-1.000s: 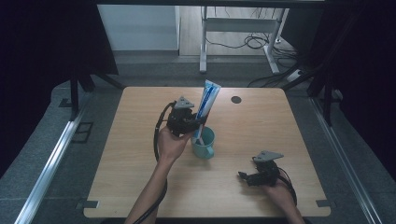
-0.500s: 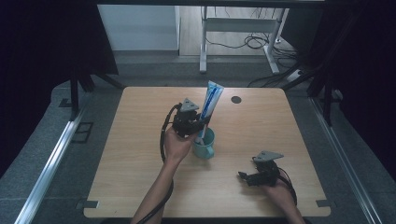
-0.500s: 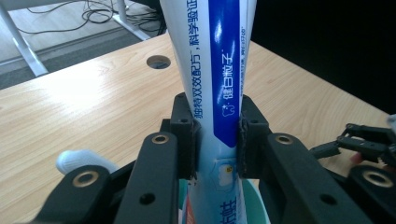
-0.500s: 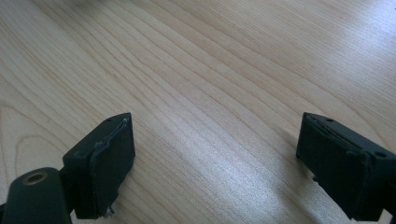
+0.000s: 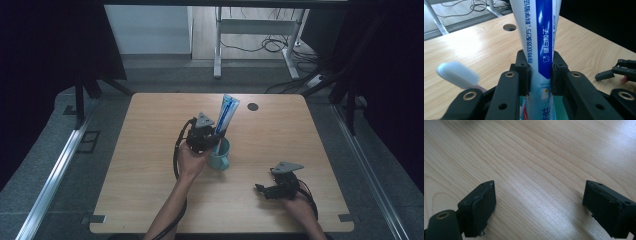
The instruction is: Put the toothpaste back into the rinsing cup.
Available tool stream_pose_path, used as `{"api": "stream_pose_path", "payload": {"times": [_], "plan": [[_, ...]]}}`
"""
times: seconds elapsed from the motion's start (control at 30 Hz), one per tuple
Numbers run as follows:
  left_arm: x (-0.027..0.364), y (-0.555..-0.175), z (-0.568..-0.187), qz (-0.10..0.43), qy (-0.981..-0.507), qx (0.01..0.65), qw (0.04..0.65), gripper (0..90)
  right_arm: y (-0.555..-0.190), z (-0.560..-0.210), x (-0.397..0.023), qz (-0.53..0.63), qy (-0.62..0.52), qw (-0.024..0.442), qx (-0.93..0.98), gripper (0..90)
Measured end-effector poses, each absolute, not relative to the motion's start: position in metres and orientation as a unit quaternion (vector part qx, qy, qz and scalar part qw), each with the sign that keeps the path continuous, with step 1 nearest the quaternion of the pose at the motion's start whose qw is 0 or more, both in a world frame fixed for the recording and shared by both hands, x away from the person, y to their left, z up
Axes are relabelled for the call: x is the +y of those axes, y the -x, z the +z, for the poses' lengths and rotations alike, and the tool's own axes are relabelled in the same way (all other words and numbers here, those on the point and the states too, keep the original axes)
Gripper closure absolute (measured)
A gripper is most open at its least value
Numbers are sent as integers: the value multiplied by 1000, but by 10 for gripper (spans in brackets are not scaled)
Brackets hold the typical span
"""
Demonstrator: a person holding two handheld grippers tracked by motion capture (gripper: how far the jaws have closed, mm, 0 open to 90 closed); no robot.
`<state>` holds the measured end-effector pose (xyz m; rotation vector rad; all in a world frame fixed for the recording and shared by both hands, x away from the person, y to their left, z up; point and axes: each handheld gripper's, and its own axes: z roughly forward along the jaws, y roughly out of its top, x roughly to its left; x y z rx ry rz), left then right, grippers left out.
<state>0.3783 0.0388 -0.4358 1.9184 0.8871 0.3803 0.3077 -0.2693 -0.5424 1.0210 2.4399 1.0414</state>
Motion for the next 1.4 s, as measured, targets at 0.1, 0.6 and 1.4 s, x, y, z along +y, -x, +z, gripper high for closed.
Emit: {"api": "stream_pose_path", "payload": {"times": [0.1,0.6,1.4], "plan": [[39,-378,-442,154,-784,367,477,731,-308,-542,-269,362,-355,149,849,117],[36,-374,-459,156,-783,373,472,726,-308,-542,-269,362,-355,149,849,117],[34,-373,-471,144,-799,372,449,691,-308,-542,-269,362,-356,149,849,117]]}}
